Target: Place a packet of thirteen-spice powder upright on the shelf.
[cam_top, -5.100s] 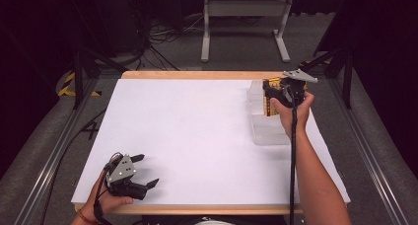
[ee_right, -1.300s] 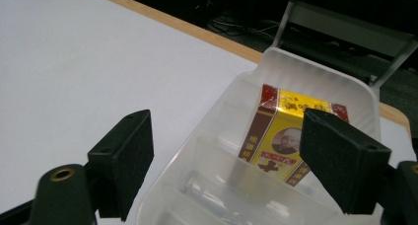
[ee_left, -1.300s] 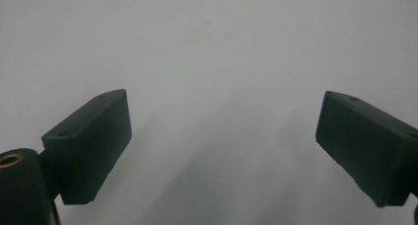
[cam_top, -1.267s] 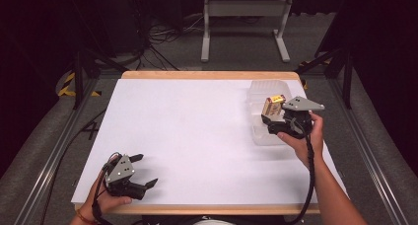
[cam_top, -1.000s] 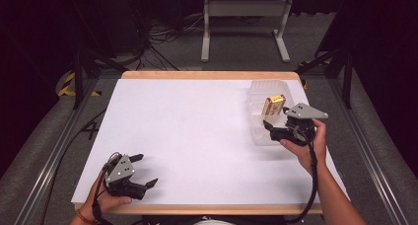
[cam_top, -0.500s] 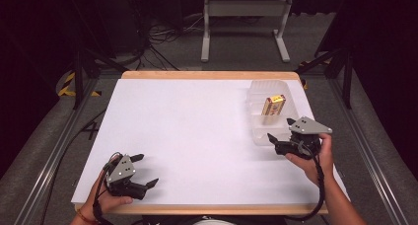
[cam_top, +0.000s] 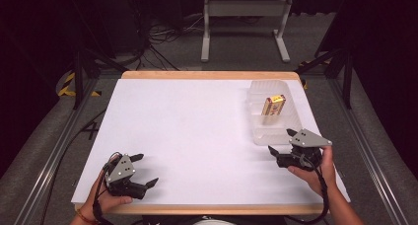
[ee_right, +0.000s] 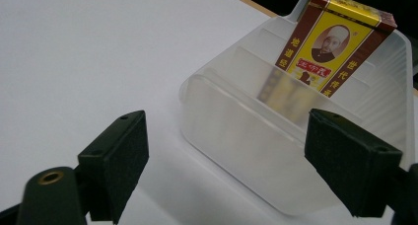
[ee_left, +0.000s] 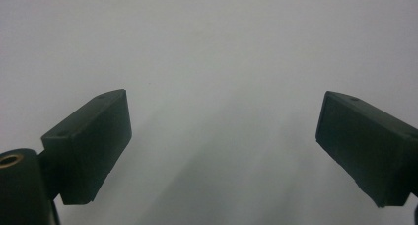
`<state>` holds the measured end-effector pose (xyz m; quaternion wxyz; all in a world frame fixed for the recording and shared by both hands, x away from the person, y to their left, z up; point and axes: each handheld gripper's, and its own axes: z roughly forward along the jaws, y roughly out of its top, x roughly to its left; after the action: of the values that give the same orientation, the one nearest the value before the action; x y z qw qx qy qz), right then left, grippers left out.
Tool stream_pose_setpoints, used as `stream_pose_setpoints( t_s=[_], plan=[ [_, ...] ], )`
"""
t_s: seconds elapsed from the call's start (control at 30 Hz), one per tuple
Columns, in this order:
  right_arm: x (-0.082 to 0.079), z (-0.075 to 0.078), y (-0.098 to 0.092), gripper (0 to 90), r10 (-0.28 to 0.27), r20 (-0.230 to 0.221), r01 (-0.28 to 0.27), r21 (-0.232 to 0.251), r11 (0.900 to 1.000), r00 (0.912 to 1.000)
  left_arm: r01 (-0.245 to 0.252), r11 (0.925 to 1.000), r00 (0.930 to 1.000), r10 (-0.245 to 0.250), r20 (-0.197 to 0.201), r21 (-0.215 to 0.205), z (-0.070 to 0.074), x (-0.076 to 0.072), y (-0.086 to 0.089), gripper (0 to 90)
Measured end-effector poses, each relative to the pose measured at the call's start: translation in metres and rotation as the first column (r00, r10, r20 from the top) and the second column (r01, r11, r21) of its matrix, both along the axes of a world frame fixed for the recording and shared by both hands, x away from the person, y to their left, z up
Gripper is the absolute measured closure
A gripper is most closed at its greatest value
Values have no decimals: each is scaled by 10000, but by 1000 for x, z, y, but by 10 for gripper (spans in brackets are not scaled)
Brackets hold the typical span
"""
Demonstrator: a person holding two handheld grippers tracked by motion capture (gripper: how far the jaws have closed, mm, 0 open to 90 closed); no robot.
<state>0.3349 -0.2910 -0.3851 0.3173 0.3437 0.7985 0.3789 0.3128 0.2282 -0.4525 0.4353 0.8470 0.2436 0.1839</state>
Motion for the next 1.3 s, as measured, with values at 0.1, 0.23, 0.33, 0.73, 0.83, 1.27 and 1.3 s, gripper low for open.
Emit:
stream_pose_setpoints(
  t_s=[0.1, 0.23, 0.33, 0.73, 0.83, 1.27, 1.3],
  plan=[
    [-6, -1, 0, 173, 19, 229, -18, -21, 10000, 9997, 2, 10000, 10000, -2, -4, 5, 0, 0, 0, 74],
    [-12, -8, -1, 166, 233, -43, -233, -206, 9995, 9997, 7, 10000, 10000, -7, 42, -33, 0, 0, 1, 74],
    [-15, -11, -4, 165, 275, -135, -278, -193, 9994, 9995, -26, 10000, 10000, 26, 34, -65, 1, 0, 1, 74],
    [-29, -32, -31, 150, -308, -588, 290, -314, 9991, 9978, -54, 9999, 9999, 55, 93, -120, 2, 2, 2, 74],
    [-32, -36, -39, 146, -488, -645, 466, -354, 9983, 9967, -83, 9998, 9999, 85, 136, -155, 3, 2, 3, 74],
    [-47, -47, -59, 127, -1179, -528, 1169, -217, 9929, 9916, -120, 9991, 9995, 132, 275, -405, 7, 12, 5, 73],
    [-46, -47, -59, 127, -1203, -581, 1198, -120, 9927, 9910, -120, 9991, 9995, 132, 275, -405, 7, 12, 5, 73]
  ],
)
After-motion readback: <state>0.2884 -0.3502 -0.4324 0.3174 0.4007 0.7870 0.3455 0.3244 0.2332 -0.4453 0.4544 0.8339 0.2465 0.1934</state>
